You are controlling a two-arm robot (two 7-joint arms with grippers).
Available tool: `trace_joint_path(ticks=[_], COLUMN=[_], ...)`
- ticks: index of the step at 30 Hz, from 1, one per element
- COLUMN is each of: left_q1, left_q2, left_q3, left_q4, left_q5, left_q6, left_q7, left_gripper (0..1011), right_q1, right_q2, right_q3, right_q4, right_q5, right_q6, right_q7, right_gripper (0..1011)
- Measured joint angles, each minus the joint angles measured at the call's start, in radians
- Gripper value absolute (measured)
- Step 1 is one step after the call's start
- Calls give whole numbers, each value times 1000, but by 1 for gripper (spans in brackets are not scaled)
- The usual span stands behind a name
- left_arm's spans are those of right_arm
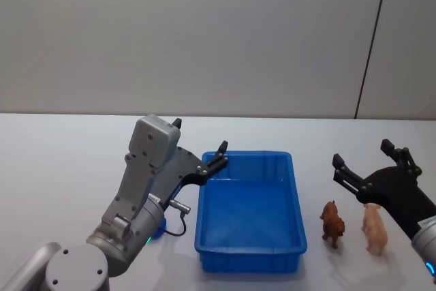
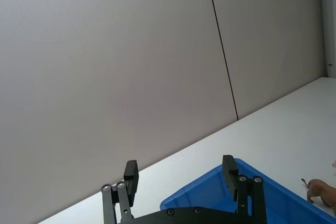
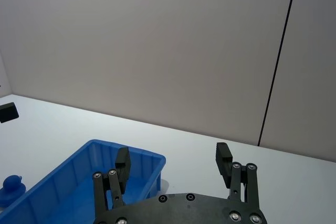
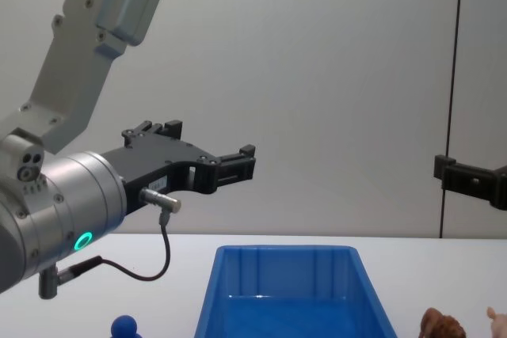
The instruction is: Pick up the two dolls from the table and place them into the box.
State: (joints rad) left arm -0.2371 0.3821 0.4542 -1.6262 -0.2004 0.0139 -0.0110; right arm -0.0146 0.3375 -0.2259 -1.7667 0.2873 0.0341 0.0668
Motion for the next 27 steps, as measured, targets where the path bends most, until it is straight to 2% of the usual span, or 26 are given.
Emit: trace_joint_path(ticks=[27], left_q1=[0], left_q2=[0], left_q3=[0], left_q4=[0], left_q5=[0], left_q6=[0], left_q7=[0], left_gripper=[1001], right_q1=[0], right_q2=[0], right_q3=[0], right_q4=[0], right_q5=[0], right_q6=[0], right_q7=[0], right_gripper=[1001])
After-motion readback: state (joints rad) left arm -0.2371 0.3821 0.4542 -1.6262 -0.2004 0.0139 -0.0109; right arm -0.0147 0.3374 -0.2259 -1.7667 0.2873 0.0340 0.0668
